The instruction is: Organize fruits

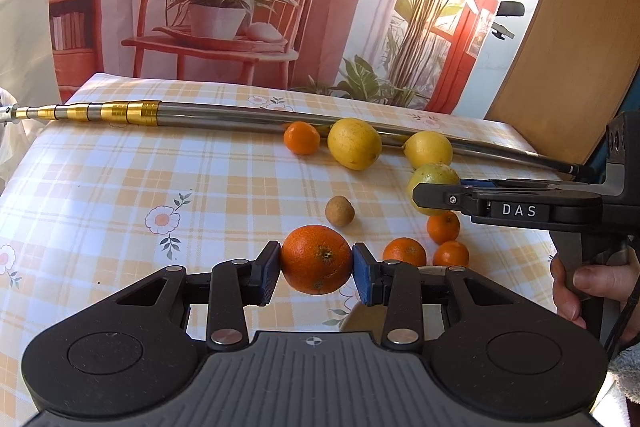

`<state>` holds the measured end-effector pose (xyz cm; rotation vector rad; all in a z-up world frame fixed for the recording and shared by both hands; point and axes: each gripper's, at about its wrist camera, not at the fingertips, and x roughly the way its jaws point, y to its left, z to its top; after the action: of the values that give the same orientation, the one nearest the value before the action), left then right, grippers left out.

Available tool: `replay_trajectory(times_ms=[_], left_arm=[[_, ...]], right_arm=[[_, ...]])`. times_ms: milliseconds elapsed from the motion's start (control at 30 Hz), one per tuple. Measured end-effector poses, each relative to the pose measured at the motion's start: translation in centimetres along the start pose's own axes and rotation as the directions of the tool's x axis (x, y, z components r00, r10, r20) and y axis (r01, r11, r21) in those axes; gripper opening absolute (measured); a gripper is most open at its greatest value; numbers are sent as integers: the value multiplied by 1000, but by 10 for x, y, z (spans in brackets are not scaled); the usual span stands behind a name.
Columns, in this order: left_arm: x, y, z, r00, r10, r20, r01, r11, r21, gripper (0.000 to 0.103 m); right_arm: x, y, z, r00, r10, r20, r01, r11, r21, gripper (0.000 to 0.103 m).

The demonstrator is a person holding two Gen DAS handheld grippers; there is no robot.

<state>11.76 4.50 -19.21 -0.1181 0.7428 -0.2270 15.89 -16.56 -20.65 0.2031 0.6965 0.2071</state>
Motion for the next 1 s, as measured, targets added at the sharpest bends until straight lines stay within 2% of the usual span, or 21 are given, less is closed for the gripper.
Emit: replay_trajectory(times_ms=[267,533,1000], left_arm=[[-18,-15,-14,1000,-8,3,8,999,35,41],[-32,-30,-34,1000,-16,-12,17,996,86,41],[-40,-41,-54,998,-27,-50,33,991,132,41]], right_arm=[[-45,25,-32,999,3,36,-3,1000,-2,44],[-74,29,-57,998,10,64,-14,998,65,44],[-95,19,-89,997,-34,66,26,992,120,44]])
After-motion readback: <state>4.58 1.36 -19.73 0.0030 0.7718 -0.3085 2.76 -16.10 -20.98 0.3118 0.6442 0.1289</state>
